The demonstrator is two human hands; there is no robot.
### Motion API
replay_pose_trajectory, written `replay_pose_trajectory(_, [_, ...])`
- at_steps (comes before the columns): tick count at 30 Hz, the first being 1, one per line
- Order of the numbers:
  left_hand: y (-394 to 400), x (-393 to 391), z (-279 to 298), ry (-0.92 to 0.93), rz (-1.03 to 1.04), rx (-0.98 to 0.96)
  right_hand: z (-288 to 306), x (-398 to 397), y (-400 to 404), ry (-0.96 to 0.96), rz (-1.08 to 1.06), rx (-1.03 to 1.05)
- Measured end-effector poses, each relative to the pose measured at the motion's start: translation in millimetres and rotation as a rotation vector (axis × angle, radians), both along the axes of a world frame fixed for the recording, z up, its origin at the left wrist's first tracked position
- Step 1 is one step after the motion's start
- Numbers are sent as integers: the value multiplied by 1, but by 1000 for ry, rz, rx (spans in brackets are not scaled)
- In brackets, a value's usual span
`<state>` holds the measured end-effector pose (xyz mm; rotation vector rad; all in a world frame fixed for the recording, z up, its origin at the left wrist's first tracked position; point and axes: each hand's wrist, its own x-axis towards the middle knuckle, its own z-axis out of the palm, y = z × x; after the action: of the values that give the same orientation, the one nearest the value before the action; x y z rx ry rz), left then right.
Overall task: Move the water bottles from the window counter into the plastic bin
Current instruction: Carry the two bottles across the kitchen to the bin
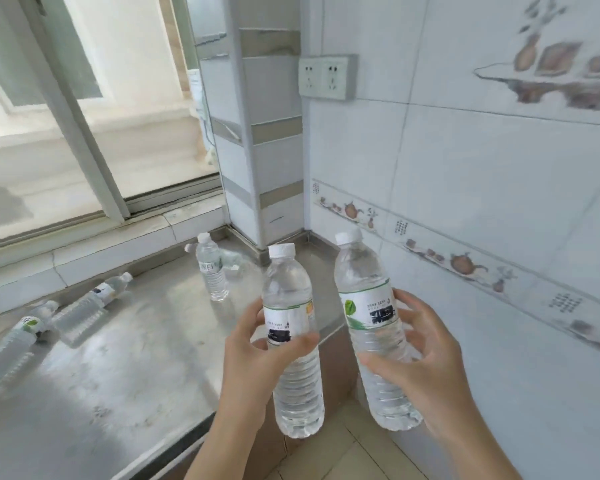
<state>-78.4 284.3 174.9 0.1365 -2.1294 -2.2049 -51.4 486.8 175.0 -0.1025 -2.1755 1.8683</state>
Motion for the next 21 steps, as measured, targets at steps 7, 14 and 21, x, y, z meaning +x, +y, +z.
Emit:
replay_pose_trajectory(7, [148,38,-4,7,-295,-21,-4,86,132,-21,-258,-22])
replay_pose_trajectory(14, [308,109,-13,-43,-577,10,-7,202,263,-47,-510,-35])
replay_pose_trajectory(21, [432,187,-22,-87,-813,22,-10,322,348,-64,-802,-40])
